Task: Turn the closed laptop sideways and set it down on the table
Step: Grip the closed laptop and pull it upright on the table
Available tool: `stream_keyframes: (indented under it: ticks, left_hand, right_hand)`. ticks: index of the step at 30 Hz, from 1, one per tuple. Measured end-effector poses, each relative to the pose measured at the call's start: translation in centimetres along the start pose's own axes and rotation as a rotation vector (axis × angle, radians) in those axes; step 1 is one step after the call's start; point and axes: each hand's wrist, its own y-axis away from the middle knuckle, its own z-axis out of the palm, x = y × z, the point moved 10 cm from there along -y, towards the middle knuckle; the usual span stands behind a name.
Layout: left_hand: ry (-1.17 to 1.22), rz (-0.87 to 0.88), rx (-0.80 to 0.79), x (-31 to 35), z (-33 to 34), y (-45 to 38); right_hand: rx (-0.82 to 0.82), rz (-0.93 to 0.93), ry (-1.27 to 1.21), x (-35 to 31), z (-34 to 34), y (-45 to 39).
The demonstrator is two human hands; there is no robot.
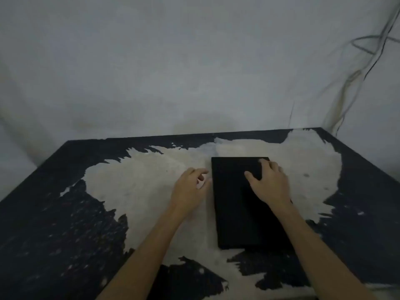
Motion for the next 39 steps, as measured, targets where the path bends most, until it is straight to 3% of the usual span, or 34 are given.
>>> stream_keyframes:
  ticks: [6, 12, 21, 26, 29, 32, 39]
  left_hand:
    - [-0.116, -0.13, -0.068, -0.3, 4.3, -1.4]
    - [-0.185, -0.199, -0.077, -0.8, 5.8, -2.2]
    - [-0.125, -0.191, -0.108, -0.6, 5.9, -2.3]
    - [0.037, -0.199, -0.07, -0.5, 5.2, -2.2]
    - [0.258, -0.185, -0.088, 0.0, 5.2, -2.2]
    - [0.418, -0.158, -0.093, 0.5, 4.8, -2.3]
    - [0.474, -0.127, -0.048, -0.3, 2.1, -3.3]
  right_hand:
    - [-0.081, 0.168, 0.071, 4.8, 1.2, -1.3]
    - [-0.096, 0.178, 0.061, 5.1, 2.4, -2.7]
    - [-0.008, 0.225, -0.373, 5.4, 1.6, -3.3]
    - [0.014, 0.34, -0.592, 6.9, 0.9, -4.4]
    - [-0.051, 0.411, -0.688, 7.6, 1.4, -5.2]
    - [-0.122, 0.363, -0.747, 7.0, 1.4, -6.0]
    - [-0.199, 0.218, -0.852, 4.0, 1.8, -6.7]
